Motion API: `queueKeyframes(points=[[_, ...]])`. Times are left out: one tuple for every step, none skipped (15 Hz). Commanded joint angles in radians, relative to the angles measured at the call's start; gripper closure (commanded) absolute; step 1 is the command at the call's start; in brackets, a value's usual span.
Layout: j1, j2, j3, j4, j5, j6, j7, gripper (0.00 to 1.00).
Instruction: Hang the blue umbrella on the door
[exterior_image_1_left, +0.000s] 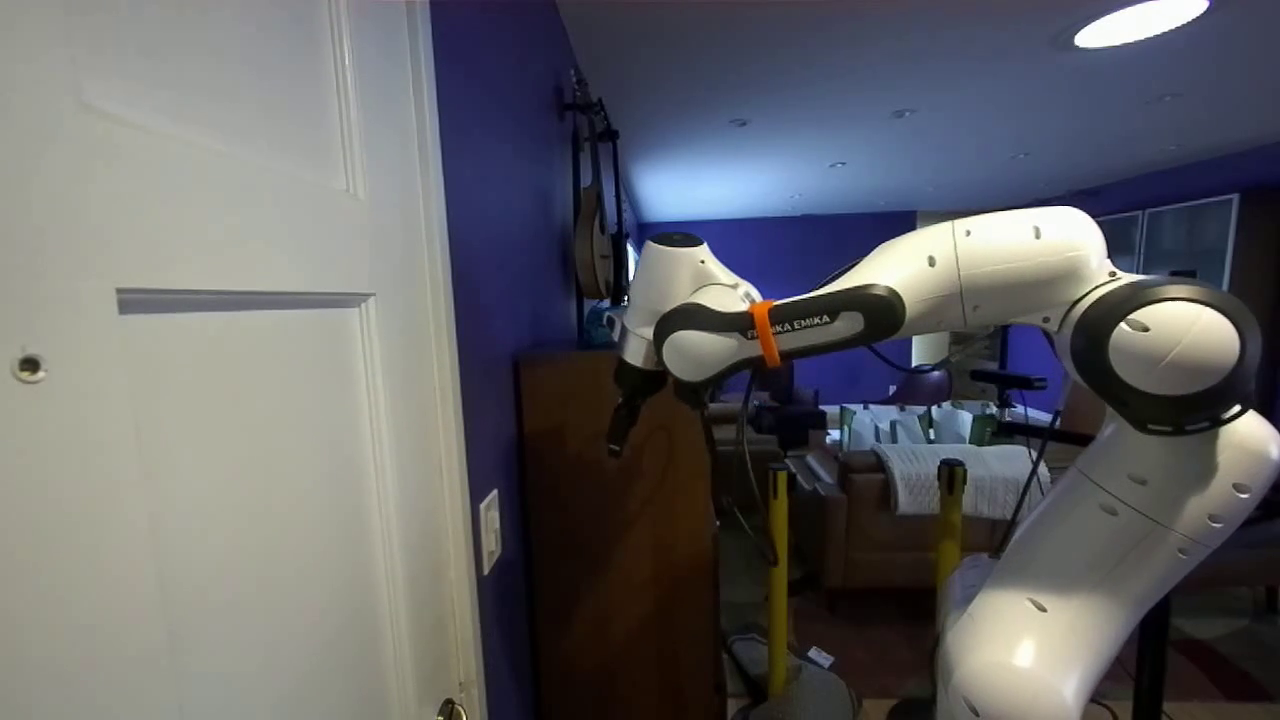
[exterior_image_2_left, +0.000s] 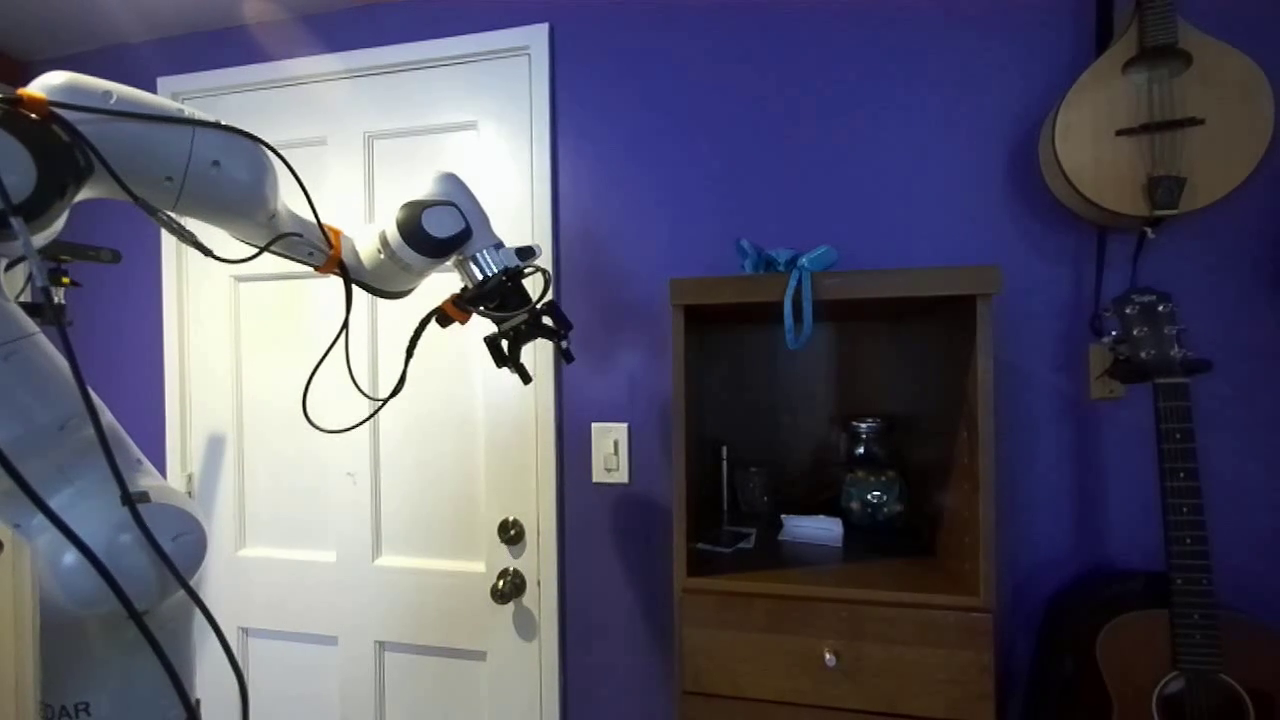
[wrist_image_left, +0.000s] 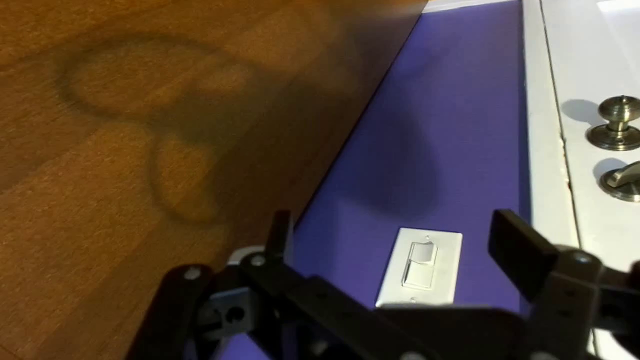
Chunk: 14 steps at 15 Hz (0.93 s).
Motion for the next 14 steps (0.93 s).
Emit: queueKeyframes(points=[[0.012, 0.001, -0.008, 0.004, -0.007, -0.005, 0.004, 0.0], [0.012, 0.002, -0.007, 0.004, -0.007, -0.005, 0.004, 0.0], [0.012, 0.003, -0.007, 0.004, -0.007, -0.005, 0.004, 0.0], [0.036, -0.011, -0.018, 0.011, 0.02, -0.025, -0.043, 0.0], [0.037, -0.007, -0.023, 0.022, 0.012, -0.018, -0.061, 0.0], [0.028, 0.004, -0.025, 0.047, -0.005, -0.013, -0.061, 0.0], [0.032, 0.011, -0.043, 0.077, 0.009, -0.004, -0.076, 0.0], [0.031, 0.015, -0.055, 0.101, 0.011, 0.003, -0.091, 0.0], [0.028, 0.025, -0.071, 0.137, 0.013, 0.007, -0.108, 0.0], [0.026, 0.034, -0.086, 0.167, 0.01, 0.025, -0.127, 0.0], [0.027, 0.049, -0.108, 0.204, 0.015, 0.038, -0.156, 0.0], [0.035, 0.063, -0.135, 0.24, 0.032, 0.048, -0.192, 0.0], [0.038, 0.083, -0.162, 0.278, 0.046, 0.062, -0.228, 0.0], [0.038, 0.098, -0.182, 0.31, 0.057, 0.078, -0.248, 0.0]])
